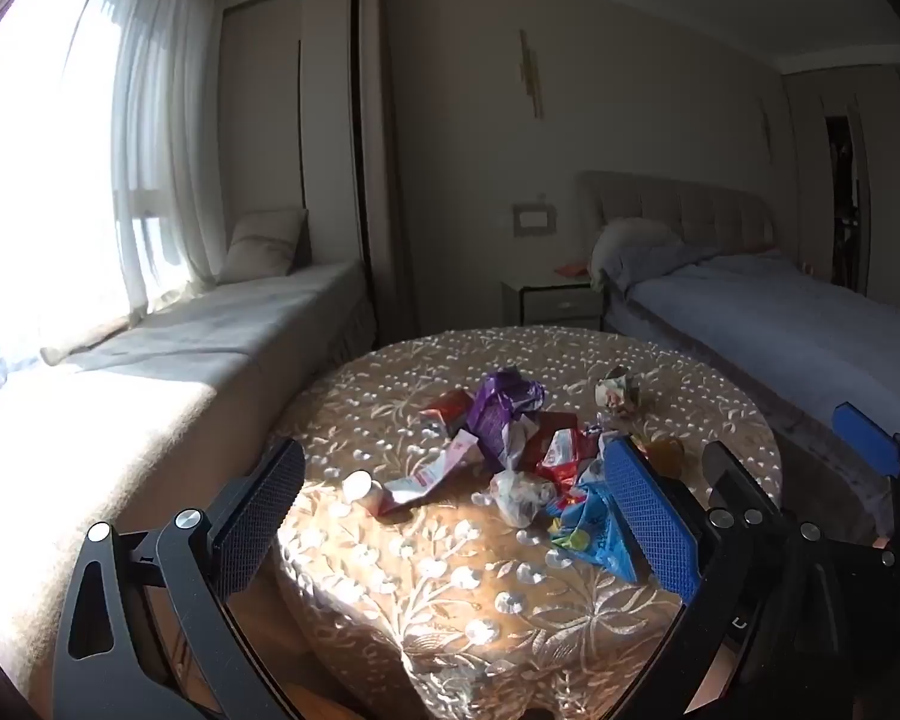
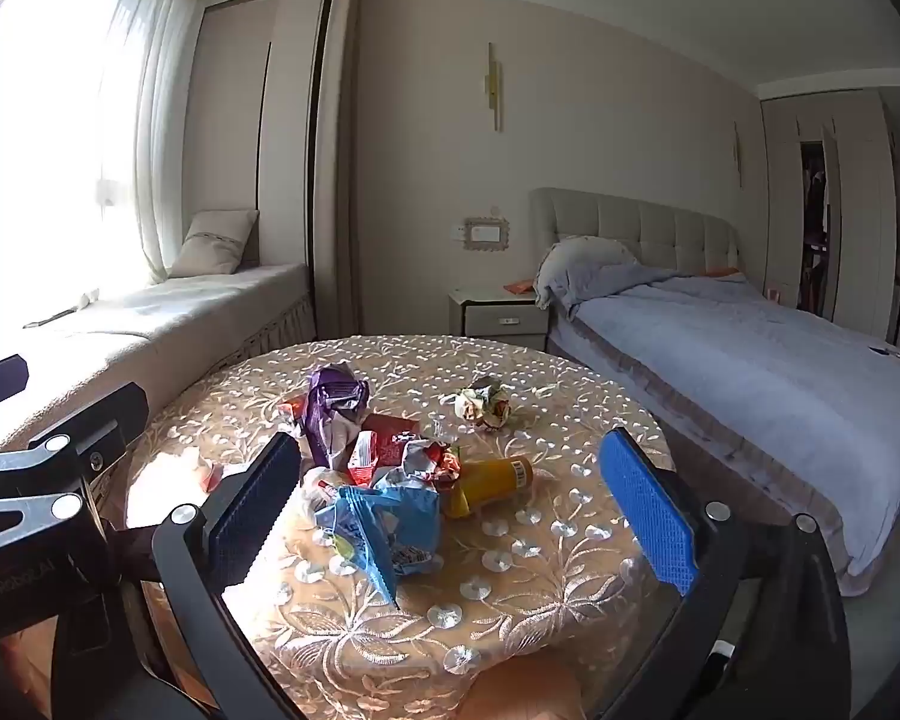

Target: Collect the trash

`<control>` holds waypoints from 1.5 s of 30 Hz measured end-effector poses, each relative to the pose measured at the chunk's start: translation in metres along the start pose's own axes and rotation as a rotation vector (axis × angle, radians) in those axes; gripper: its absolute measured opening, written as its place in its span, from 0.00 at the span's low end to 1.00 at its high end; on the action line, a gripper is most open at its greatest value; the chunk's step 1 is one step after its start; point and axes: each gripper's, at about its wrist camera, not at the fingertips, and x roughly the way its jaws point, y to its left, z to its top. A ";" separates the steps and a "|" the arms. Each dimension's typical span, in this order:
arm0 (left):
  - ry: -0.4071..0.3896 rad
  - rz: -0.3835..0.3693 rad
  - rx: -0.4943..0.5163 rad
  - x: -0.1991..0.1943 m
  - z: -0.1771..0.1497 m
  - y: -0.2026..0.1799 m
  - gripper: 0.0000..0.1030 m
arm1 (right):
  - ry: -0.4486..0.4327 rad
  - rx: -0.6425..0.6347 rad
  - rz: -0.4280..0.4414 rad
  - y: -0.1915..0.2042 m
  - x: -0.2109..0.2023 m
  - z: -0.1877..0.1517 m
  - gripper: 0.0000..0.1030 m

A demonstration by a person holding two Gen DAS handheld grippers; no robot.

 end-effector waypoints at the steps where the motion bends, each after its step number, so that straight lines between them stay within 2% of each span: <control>1: 0.002 -0.002 0.002 0.000 0.000 -0.001 0.95 | -0.017 0.008 0.005 -0.001 -0.001 0.000 0.97; 3: 0.004 -0.008 0.005 0.000 0.000 -0.003 0.95 | -0.014 0.012 0.007 -0.002 -0.002 -0.001 0.97; 4: 0.000 -0.008 -0.027 0.000 -0.001 0.004 0.95 | -0.012 0.012 0.007 -0.002 -0.002 -0.001 0.97; 9: 0.014 -0.006 -0.021 0.000 -0.001 0.002 0.95 | -0.006 -0.007 -0.001 0.001 -0.003 -0.001 0.97; 18: -0.008 -0.080 -0.027 -0.003 -0.002 0.006 0.96 | -0.015 -0.010 0.028 0.002 -0.006 0.002 0.97; 26: 0.011 -0.075 -0.045 -0.001 0.002 0.008 0.96 | -0.024 -0.024 0.004 0.007 -0.011 0.005 0.97; 31: -0.017 -0.052 -0.046 -0.005 0.001 0.013 0.96 | -0.022 -0.007 0.001 0.003 -0.008 0.006 0.97; 45: -0.024 -0.025 -0.043 -0.006 0.000 0.016 0.96 | -0.022 -0.001 -0.005 0.001 -0.008 0.007 0.97</control>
